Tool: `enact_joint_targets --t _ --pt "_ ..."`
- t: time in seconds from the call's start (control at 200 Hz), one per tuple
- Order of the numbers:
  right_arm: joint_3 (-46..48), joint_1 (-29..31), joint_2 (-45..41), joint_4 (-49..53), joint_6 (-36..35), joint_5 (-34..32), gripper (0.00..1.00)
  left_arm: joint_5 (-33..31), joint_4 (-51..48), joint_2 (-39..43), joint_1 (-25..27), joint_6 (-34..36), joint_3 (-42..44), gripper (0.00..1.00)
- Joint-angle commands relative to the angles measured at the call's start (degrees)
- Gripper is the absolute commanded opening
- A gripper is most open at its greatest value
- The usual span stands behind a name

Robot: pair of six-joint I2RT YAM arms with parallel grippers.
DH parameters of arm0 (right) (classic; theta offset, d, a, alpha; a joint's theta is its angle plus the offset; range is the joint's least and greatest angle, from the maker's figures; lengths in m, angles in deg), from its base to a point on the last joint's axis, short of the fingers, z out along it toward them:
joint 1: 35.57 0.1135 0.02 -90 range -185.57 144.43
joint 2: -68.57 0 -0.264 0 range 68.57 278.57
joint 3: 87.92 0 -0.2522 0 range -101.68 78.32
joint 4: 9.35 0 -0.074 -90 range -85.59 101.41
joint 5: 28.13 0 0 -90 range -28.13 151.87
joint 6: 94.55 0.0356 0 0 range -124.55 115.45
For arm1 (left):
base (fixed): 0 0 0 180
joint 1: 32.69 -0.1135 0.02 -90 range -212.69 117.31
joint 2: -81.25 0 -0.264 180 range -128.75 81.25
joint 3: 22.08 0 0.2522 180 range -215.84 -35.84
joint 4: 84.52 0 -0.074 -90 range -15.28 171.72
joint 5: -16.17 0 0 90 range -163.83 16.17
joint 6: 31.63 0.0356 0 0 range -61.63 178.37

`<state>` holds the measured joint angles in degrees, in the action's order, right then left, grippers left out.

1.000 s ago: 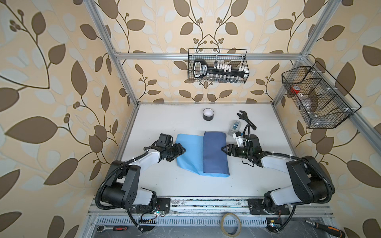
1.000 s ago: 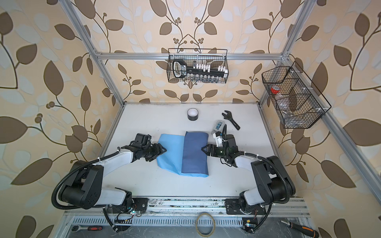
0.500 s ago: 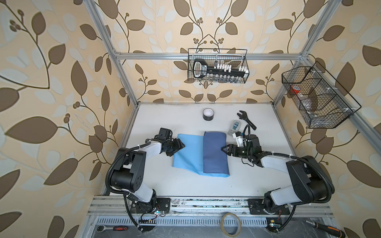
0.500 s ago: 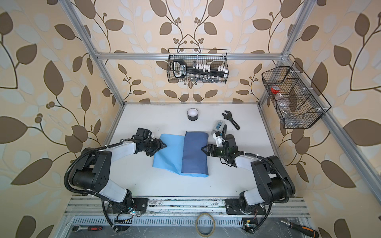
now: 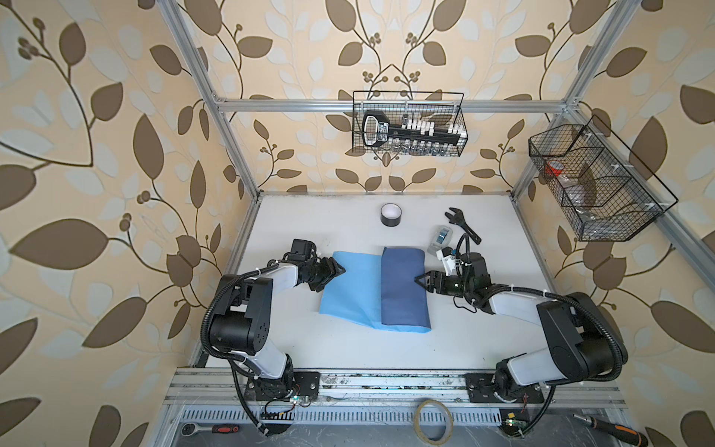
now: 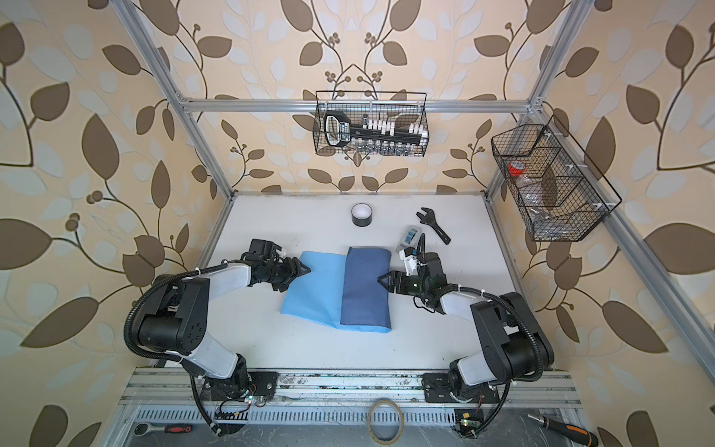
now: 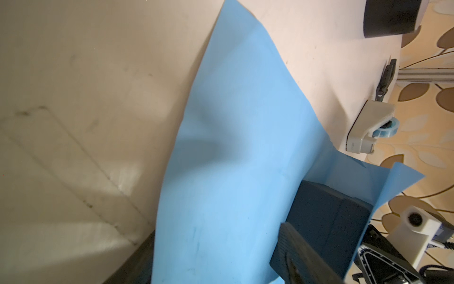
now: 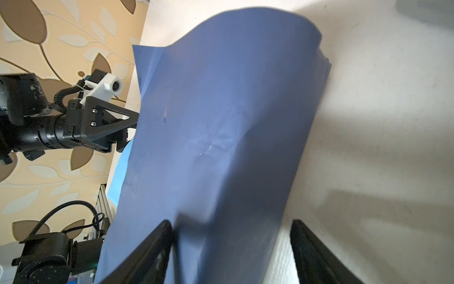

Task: Wrap the gift box in paper
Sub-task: 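Grasp the light blue paper edge with the left gripper and lift it toward the box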

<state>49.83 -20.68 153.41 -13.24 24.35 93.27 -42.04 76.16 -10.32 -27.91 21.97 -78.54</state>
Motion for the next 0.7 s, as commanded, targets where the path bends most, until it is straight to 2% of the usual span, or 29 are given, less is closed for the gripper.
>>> enact_joint_targets --t 0.0,0.21,0.425,0.695 --pt "2.6 0.6 2.9 7.1 -1.7 -4.4 0.76 2.8 2.0 0.5 -0.7 0.0 1.4 0.70" --pt "2.6 0.7 2.9 6.9 -1.7 -4.4 0.76 4.2 4.2 2.5 -0.9 -1.0 3.2 0.62" --pt "2.6 0.7 2.9 6.9 -1.7 -4.4 0.76 2.8 4.3 5.9 -0.9 -0.2 4.5 0.52" --pt "2.5 0.7 2.9 7.0 -1.7 -4.5 0.75 2.0 3.3 6.3 -0.9 1.1 3.7 0.31"
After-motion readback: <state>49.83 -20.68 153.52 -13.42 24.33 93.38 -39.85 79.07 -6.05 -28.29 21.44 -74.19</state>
